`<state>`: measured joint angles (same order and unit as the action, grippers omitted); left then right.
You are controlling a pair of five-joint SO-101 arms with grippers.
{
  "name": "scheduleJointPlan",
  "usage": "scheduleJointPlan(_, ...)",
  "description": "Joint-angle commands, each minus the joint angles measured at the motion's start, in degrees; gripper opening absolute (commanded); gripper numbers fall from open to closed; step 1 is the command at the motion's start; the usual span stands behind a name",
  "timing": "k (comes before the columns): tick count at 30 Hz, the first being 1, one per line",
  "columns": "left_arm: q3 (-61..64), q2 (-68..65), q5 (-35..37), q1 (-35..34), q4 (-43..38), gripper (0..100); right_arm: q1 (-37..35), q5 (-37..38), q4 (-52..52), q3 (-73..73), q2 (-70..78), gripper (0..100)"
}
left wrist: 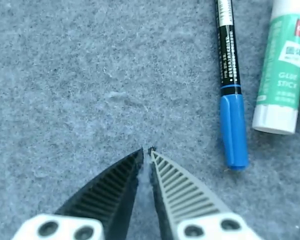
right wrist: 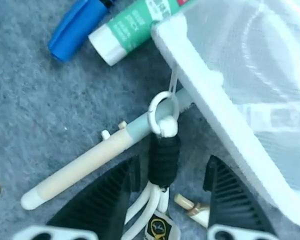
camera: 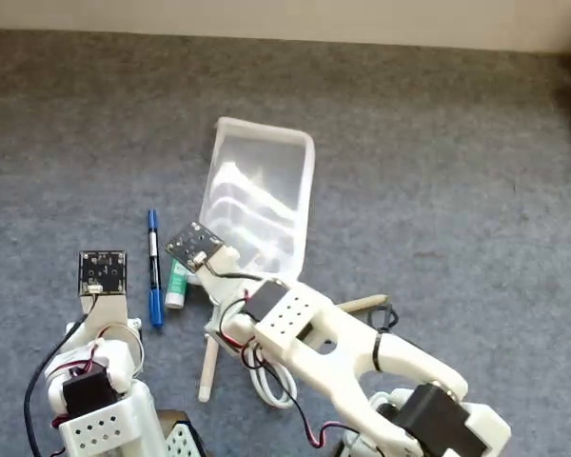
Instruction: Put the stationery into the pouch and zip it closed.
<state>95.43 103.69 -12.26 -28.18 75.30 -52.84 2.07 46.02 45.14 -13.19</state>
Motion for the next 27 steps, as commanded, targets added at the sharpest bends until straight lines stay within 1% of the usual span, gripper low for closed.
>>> scheduleJointPlan(1,-2.33,0.57,-0.35,-0.66,-1.76,5,-0.75,-0.44,-1.10,-0.57,0.40,20.9)
scheduleJointPlan(13,-2.24,0.57,-0.35,-0.66,-1.76,5,-0.75,-0.53,-2.42,-0.66,4.44,20.9)
scheduleJointPlan(19,-2.24,0.57,-0.35,-0.66,-1.76,5,-0.75,-0.44,-4.35,-0.66,5.85,13.9)
scheduleJointPlan(27,-2.24,0.57,-0.35,-0.66,-1.76,5,-0.75,-0.44,-4.18,-0.66,5.76,12.8)
